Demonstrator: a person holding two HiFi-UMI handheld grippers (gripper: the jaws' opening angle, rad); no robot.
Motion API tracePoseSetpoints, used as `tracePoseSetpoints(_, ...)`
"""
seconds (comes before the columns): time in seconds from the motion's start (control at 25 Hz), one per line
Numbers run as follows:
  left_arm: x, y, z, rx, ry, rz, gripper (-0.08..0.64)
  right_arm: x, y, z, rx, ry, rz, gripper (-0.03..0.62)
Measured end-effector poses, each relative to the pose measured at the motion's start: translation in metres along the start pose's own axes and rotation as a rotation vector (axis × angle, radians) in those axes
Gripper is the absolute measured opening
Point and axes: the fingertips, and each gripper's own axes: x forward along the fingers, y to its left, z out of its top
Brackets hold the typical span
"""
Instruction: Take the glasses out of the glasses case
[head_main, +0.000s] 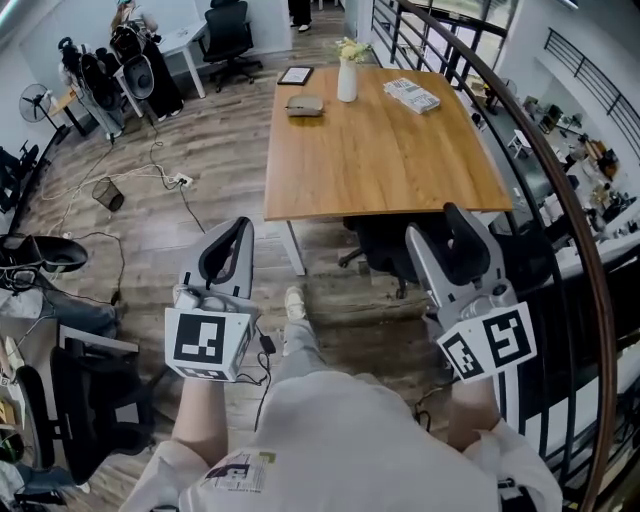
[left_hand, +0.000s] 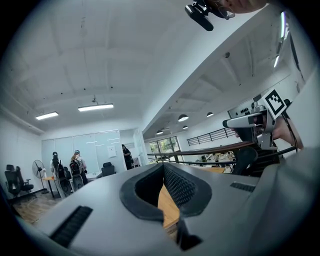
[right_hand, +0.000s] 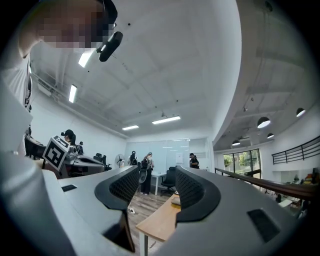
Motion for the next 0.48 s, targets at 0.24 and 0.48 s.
tracePoseSetpoints(0.24,0.037,0.028,-0.024,-0.013,0.010,-0.019,0.017,0.047,-0.010,-0.022,-0.013,0.041,0.002,0.249)
tracePoseSetpoints(0.48,0.095,0.078,-0.049,-0.031,0.043,-0.014,0.017,0.123,-0.031,-0.044,-0.006,0.076,-0.005,0.249)
